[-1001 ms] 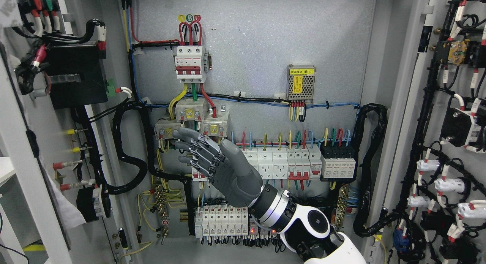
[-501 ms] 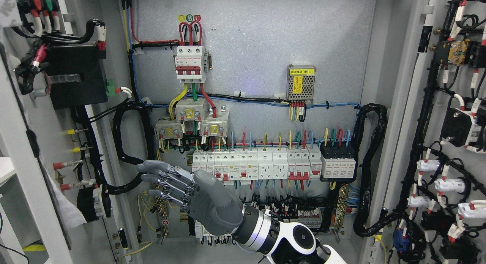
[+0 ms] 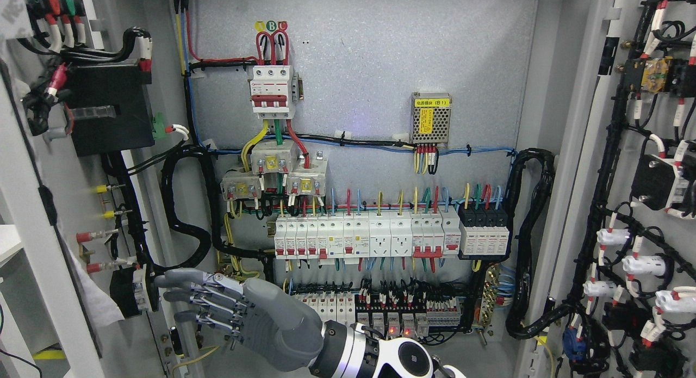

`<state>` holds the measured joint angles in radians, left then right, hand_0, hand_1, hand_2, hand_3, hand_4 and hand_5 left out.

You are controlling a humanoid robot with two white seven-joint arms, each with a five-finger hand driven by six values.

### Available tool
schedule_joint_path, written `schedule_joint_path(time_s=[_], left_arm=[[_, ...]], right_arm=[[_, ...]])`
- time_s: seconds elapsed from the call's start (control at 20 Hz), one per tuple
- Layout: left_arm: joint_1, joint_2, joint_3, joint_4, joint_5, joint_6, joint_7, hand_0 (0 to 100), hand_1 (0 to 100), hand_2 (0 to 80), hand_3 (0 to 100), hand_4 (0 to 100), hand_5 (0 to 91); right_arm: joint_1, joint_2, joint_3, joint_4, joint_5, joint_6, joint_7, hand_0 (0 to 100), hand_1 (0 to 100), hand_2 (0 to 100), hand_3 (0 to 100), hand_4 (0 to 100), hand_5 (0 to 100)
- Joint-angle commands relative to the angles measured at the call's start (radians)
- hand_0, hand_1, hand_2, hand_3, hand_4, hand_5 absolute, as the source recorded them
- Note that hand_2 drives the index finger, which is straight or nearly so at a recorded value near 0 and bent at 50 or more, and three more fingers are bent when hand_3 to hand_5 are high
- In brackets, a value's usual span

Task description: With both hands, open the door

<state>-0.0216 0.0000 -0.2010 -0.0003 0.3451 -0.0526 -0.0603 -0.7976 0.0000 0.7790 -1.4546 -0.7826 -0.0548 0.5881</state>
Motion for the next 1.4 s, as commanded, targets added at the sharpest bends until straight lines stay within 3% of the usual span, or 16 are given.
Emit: schedule_joint_path(time_s=[0.0,0.2,0.6,0.8,1.2,1.35], left_arm=[[-0.012,0.015,0.0,0.016,0.0,0.004,0.0,29,0,2.8,3,3,0.0],[-0.012,0.015,0.0,0.016,0.0,0.004,0.0,29,0,2.8,3,3,0.0],[-0.012,0.012,0.0,0.016,0.0,0.004,0.0,29,0,2.8,3,3,0.0],[-0.012,0.011,0.0,0.016,0.0,0.004,0.0,29,0,2.9,3,3,0.0],[-0.012,0.008,0.0,0.016,0.0,0.004,0.0,29,0,2.9,3,3,0.0],[-0.012,0.008,0.0,0.016,0.0,0.004,0.0,29,0,2.9,3,3,0.0]], right_arm=[[-0.006,0.0,0.124,-0.016,-0.009,-0.004,-0.008,22,0,0,0,0,0],[-0.008,0.0,0.183,-0.027,-0.009,-0.004,-0.008,22,0,0,0,0,0],[-0.035,0.0,0.201,-0.047,-0.033,-0.004,-0.01,22,0,0,0,0,0],[-0.077,0.0,0.207,-0.041,-0.113,-0.002,-0.071,22,0,0,0,0,0],[-0.114,0.0,0.293,-0.03,-0.115,0.004,-0.082,22,0,0,0,0,0],[-0.137,0.0,0.324,-0.027,-0.115,0.004,-0.115,22,0,0,0,0,0]])
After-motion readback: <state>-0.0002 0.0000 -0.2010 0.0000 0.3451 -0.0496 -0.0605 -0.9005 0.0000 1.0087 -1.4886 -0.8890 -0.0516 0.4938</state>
